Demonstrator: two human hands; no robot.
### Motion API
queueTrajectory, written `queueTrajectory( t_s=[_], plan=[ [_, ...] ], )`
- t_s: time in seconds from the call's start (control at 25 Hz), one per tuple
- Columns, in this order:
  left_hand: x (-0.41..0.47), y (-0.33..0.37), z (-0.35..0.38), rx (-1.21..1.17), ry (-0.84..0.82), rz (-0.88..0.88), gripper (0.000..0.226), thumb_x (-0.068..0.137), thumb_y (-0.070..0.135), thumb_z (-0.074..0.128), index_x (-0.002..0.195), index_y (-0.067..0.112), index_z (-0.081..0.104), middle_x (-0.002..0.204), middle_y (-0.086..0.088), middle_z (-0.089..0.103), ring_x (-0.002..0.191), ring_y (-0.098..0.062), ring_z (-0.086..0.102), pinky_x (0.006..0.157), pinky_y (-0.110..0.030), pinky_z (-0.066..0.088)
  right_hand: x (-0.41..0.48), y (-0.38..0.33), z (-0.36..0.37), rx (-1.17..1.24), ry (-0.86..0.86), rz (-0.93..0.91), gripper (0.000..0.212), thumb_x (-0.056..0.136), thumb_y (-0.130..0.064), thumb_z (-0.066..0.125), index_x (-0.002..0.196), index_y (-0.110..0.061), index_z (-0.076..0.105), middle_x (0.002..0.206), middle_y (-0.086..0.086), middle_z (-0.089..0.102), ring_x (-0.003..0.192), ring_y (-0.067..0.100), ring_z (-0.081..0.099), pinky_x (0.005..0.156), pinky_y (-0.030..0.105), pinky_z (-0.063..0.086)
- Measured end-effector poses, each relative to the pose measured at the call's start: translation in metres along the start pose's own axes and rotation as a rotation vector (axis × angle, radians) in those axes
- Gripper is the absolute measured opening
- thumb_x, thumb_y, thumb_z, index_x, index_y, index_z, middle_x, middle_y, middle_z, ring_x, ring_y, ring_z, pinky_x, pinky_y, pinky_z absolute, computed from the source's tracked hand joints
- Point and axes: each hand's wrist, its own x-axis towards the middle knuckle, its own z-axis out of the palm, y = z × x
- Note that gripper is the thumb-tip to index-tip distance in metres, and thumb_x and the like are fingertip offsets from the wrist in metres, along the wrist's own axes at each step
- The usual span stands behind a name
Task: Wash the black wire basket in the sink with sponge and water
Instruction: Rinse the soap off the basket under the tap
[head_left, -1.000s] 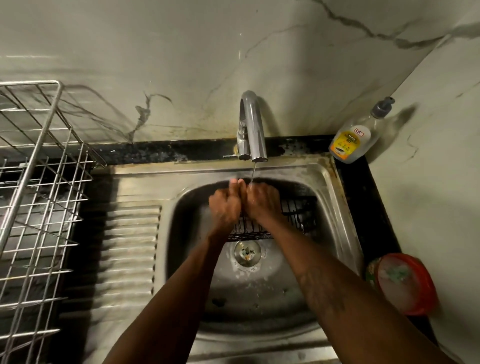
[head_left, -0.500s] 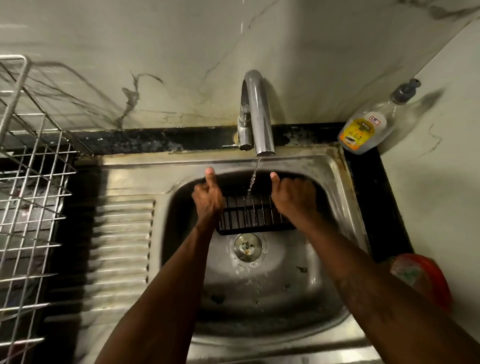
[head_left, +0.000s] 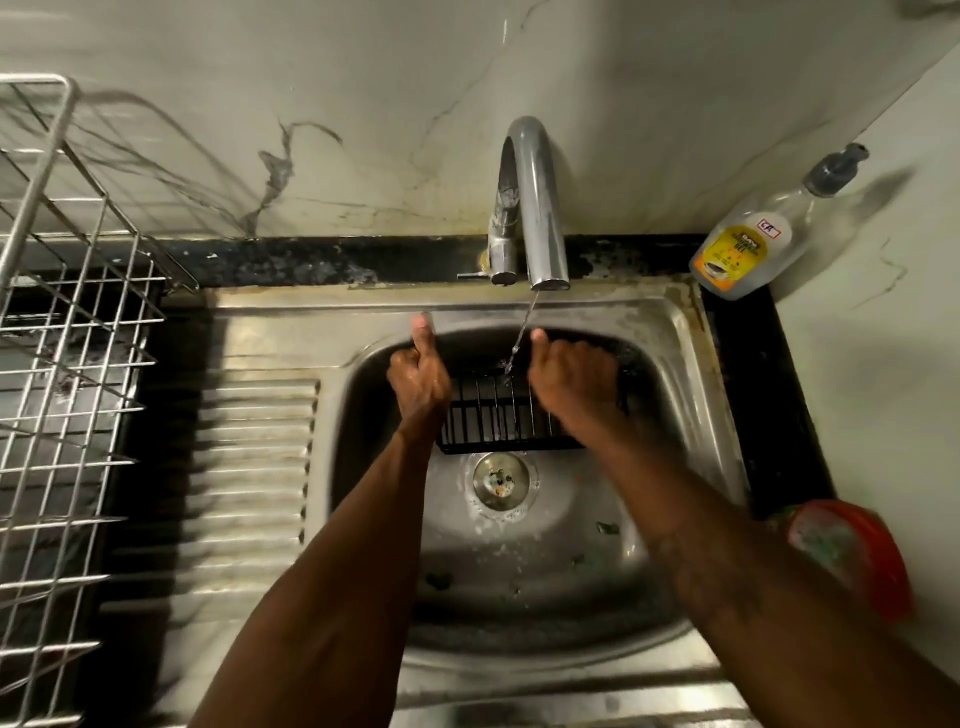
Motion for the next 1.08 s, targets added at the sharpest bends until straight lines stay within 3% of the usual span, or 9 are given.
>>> queueTrajectory(
  t_s=[0.16,0.32,0.4,0.48,0.52,0.64,0.76,0.92,1.08],
  plan=[
    [0.004,-0.007,-0.010,-0.102,0.041,0.055,0.058,0.099,0.056,0.050,0.061,0.014,0.062,0.061,0.002,0.068,0.054,-0.002,0.063,0.054,-0.017,0.049,-0.021,-0.101,0.011,0.069,0.134,-0.336,0.061,0.107,-0.039,0.024,0.078,-0.014,0.071,0.079,0.007,0.074,0.078,0.029,0.069,0.086,0.044,0.044],
    [0.007,-0.010,-0.008,-0.040,0.076,-0.002,0.060,0.095,0.064,0.050,0.064,0.014,0.060,0.065,0.000,0.066,0.058,-0.006,0.062,0.064,-0.025,0.052,-0.008,-0.025,0.011,0.029,-0.061,-0.692,0.053,0.106,-0.051,0.022,0.140,-0.026,0.054,0.136,0.005,0.062,0.124,0.026,0.058,0.104,0.046,0.040],
    [0.005,-0.010,-0.002,-0.034,0.047,0.031,0.060,0.094,0.065,0.051,0.065,0.012,0.056,0.066,-0.003,0.065,0.055,-0.007,0.061,0.059,-0.023,0.054,-0.007,0.027,0.004,0.010,-0.025,-0.571,0.056,0.105,-0.059,0.021,0.122,-0.030,0.065,0.110,0.002,0.072,0.100,0.023,0.068,0.084,0.036,0.051],
    [0.004,-0.009,0.000,-0.006,0.042,0.045,0.061,0.095,0.064,0.050,0.072,0.008,0.059,0.071,-0.007,0.067,0.058,-0.008,0.063,0.054,-0.017,0.052,-0.007,0.028,-0.003,0.000,0.060,-0.288,0.066,0.106,-0.058,0.020,0.081,-0.021,0.068,0.063,-0.001,0.060,0.057,0.017,0.058,0.059,0.029,0.039],
    [0.004,-0.009,0.000,0.022,0.035,0.041,0.062,0.095,0.064,0.049,0.074,0.007,0.061,0.073,-0.007,0.068,0.061,-0.010,0.064,0.055,-0.016,0.052,-0.007,0.008,-0.002,-0.009,0.063,-0.195,0.067,0.107,-0.054,0.020,0.072,-0.018,0.064,0.055,-0.003,0.052,0.050,0.016,0.050,0.057,0.029,0.036],
    [0.005,-0.009,-0.008,0.019,0.055,0.020,0.065,0.097,0.063,0.046,0.065,0.010,0.064,0.070,-0.007,0.069,0.063,-0.013,0.064,0.065,-0.026,0.053,-0.028,-0.085,0.005,0.085,0.104,-0.260,0.061,0.109,-0.039,0.026,0.074,-0.013,0.069,0.067,0.004,0.068,0.063,0.023,0.063,0.072,0.038,0.047],
    [0.007,-0.010,-0.015,-0.052,0.104,-0.018,0.063,0.096,0.063,0.047,0.067,0.011,0.065,0.072,-0.005,0.070,0.066,-0.012,0.064,0.070,-0.028,0.051,-0.022,-0.074,0.007,0.063,0.080,-0.570,0.046,0.106,-0.046,0.030,0.095,-0.021,0.068,0.092,0.006,0.073,0.086,0.030,0.068,0.083,0.044,0.048],
    [-0.004,-0.003,-0.005,-0.097,0.099,-0.036,0.052,0.098,0.056,0.051,0.067,0.014,0.055,0.066,-0.001,0.061,0.057,-0.007,0.059,0.060,-0.024,0.050,0.007,0.031,0.002,-0.046,0.027,-0.343,0.082,0.094,-0.080,0.011,0.074,-0.022,0.064,0.064,0.001,0.063,0.064,0.020,0.062,0.073,0.035,0.048],
    [-0.010,-0.009,-0.020,0.131,-0.094,0.266,0.055,0.099,0.054,0.052,0.066,0.011,0.063,0.065,-0.006,0.066,0.054,-0.008,0.062,0.060,-0.023,0.055,0.000,0.037,-0.017,-0.093,0.053,-0.289,0.079,0.097,-0.074,0.017,0.057,-0.017,0.054,0.052,0.003,0.052,0.052,0.018,0.052,0.064,0.032,0.045]
  ],
)
